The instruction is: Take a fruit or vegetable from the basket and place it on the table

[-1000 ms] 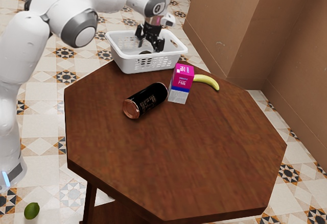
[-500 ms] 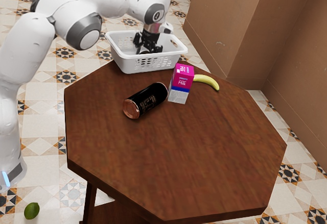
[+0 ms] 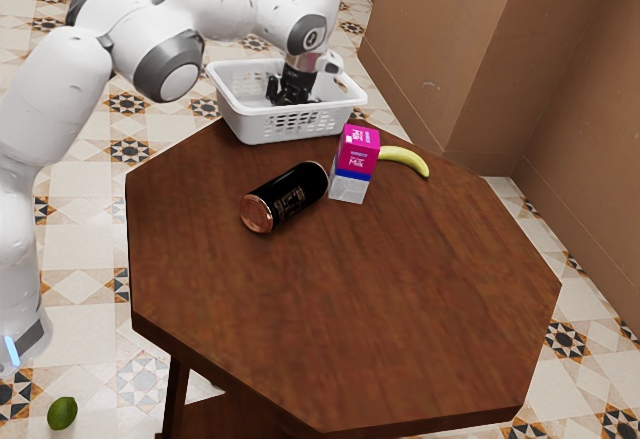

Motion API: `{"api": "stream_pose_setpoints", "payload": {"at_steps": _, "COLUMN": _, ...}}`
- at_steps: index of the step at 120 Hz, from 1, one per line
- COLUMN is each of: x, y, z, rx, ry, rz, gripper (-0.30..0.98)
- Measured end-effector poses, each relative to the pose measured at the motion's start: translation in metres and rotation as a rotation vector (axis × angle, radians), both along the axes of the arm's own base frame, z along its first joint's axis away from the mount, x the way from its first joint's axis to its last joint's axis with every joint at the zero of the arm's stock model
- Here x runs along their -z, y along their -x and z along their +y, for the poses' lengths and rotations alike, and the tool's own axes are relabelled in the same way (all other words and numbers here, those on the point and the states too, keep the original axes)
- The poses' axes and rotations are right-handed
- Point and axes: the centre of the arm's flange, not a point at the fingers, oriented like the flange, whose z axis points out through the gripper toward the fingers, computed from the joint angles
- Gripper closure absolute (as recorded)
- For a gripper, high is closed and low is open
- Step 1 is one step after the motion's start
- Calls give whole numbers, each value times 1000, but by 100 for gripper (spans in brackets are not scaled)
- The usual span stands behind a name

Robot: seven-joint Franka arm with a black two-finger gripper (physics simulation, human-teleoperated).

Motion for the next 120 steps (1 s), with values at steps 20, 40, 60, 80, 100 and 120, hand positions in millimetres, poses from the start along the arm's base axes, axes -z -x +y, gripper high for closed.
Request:
{"api": "stream_pose_setpoints", "payload": {"at_steps": 20, "x": -34, "y": 6, "z": -2, "rx": 6, "ry": -1, "rz": -47, "gripper": 36}}
{"api": "stream_pose_setpoints", "payload": {"at_steps": 40, "x": -108, "y": 13, "z": -9, "rx": 37, "ry": -32, "rz": -125, "gripper": 43}}
{"api": "stream_pose_setpoints", "payload": {"at_steps": 60, "x": -187, "y": -17, "z": -64, "rx": 157, "ry": -93, "rz": -195, "gripper": 44}}
{"api": "stream_pose_setpoints", "payload": {"at_steps": 80, "x": -228, "y": -61, "z": -184, "rx": 366, "ry": -141, "rz": -226, "gripper": 44}}
{"api": "stream_pose_setpoints", "payload": {"at_steps": 100, "x": -236, "y": -83, "z": -293, "rx": 544, "ry": -164, "rz": -229, "gripper": 44}}
{"api": "stream_pose_setpoints", "payload": {"at_steps": 120, "x": -212, "y": -125, "z": -385, "rx": 682, "ry": -209, "rz": -227, "gripper": 44}}
